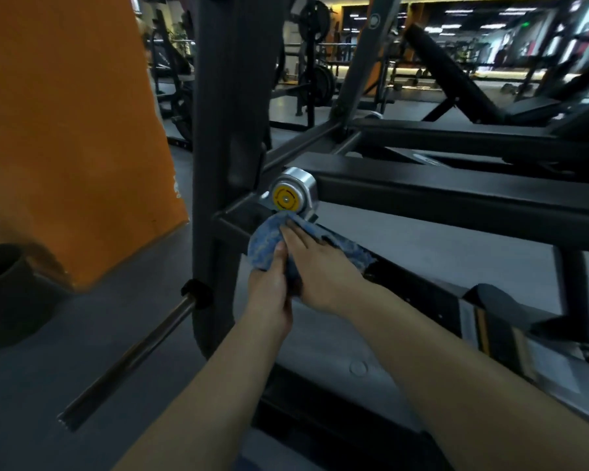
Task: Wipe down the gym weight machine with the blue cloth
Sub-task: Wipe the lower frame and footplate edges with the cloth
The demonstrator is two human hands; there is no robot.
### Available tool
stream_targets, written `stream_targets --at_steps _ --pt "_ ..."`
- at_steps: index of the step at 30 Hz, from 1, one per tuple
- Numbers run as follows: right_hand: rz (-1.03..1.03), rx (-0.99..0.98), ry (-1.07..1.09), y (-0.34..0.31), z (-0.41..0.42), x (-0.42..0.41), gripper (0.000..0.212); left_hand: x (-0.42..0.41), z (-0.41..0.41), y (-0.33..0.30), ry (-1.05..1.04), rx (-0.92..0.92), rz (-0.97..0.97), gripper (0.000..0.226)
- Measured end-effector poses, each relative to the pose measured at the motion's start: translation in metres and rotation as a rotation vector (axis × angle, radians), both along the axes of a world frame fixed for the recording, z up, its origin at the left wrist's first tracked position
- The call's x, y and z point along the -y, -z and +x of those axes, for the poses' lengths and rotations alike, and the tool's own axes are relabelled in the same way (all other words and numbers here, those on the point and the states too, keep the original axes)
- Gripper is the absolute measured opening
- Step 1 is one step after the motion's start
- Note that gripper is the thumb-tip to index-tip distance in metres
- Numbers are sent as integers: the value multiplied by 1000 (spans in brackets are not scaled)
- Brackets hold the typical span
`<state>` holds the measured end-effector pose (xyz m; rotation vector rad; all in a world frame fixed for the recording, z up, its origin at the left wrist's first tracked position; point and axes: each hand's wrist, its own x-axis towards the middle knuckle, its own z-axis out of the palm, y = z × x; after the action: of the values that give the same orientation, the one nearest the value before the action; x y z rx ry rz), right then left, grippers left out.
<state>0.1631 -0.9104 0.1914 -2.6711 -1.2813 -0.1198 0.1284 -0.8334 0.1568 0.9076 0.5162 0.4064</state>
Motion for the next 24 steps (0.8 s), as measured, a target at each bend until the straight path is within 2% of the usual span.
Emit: stream_targets --at_steps 4,7,11,14,18,21,24 --pt "-32 -93 74 10 -9 68 84 59 -4 18 29 -79 27 48" --pt "-98 -119 152 18 -21 123 81 111 -9 31 148 -116 37 53" --pt "-192 -138 290 27 -40 186 79 173 -15 50 340 -221 130 79" --pt "-178 -169 335 33 -48 202 80 193 -17 55 371 -280 151 71" --pt "-107 -109 353 36 -46 185 87 179 -12 58 408 -270 147 78" --pt "-80 -52 327 35 -37 161 88 158 -10 51 374 -256 52 58" --pt "-59 -64 291 30 -30 137 86 138 -11 38 292 -174 -4 49"
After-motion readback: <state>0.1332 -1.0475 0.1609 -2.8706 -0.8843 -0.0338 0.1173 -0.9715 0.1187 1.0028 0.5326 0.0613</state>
